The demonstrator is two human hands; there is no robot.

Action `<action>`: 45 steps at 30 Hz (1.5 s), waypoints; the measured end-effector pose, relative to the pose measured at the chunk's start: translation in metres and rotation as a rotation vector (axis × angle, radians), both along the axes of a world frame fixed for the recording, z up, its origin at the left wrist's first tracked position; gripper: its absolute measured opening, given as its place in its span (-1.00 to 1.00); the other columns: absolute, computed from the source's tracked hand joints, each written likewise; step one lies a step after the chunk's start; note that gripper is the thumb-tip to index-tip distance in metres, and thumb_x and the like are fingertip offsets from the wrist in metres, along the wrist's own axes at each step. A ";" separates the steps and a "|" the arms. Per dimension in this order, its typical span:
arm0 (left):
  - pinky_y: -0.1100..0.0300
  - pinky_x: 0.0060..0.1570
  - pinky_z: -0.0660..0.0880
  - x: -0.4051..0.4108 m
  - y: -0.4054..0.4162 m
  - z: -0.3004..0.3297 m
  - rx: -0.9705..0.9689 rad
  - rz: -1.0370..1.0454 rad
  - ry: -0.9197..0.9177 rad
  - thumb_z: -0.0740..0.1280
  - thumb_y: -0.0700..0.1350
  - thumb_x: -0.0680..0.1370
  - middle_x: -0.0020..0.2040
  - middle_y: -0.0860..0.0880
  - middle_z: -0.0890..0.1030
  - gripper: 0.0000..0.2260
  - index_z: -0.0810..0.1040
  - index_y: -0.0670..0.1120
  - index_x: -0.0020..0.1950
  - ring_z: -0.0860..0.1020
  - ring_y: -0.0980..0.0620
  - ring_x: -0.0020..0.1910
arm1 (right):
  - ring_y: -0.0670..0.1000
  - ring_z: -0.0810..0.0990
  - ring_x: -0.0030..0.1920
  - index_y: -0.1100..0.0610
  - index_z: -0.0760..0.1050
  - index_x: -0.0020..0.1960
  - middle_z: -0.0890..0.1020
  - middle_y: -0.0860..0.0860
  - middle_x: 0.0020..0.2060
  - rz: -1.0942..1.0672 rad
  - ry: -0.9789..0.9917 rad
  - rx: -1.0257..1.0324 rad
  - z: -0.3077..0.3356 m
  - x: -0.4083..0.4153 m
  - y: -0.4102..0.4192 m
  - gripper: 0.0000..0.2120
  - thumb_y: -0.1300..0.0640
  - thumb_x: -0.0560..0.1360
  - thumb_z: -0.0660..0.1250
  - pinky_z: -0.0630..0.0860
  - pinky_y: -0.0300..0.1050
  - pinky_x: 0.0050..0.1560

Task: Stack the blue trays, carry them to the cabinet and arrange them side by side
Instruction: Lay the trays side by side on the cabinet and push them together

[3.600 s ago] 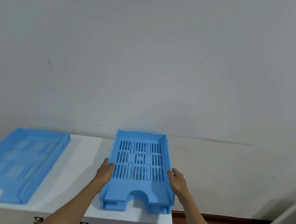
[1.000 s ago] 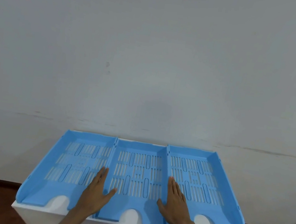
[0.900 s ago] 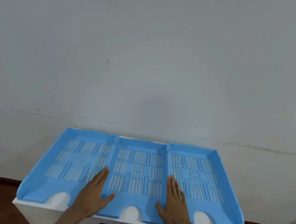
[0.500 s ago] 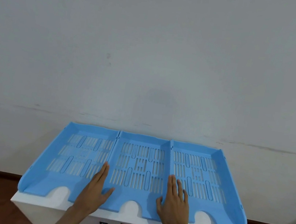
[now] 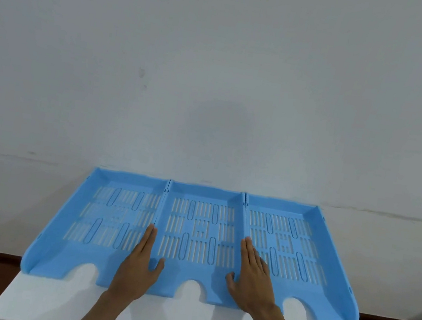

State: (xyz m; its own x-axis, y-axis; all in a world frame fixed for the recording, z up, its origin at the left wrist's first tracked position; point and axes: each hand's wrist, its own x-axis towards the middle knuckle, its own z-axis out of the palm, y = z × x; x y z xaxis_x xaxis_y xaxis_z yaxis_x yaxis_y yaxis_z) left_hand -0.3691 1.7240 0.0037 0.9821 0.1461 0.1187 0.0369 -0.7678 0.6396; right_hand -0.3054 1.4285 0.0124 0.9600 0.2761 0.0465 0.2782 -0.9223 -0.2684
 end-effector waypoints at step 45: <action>0.18 0.39 0.38 -0.037 0.026 -0.001 0.203 -0.195 0.064 0.15 0.51 0.38 0.56 0.33 -0.32 -0.09 -0.24 0.22 0.56 0.22 0.18 0.52 | -0.17 -0.64 0.39 -0.06 -0.41 0.53 -0.35 -0.09 0.54 0.082 0.180 -0.227 -0.017 -0.019 -0.081 0.02 -0.64 0.27 -0.31 -0.43 0.14 0.51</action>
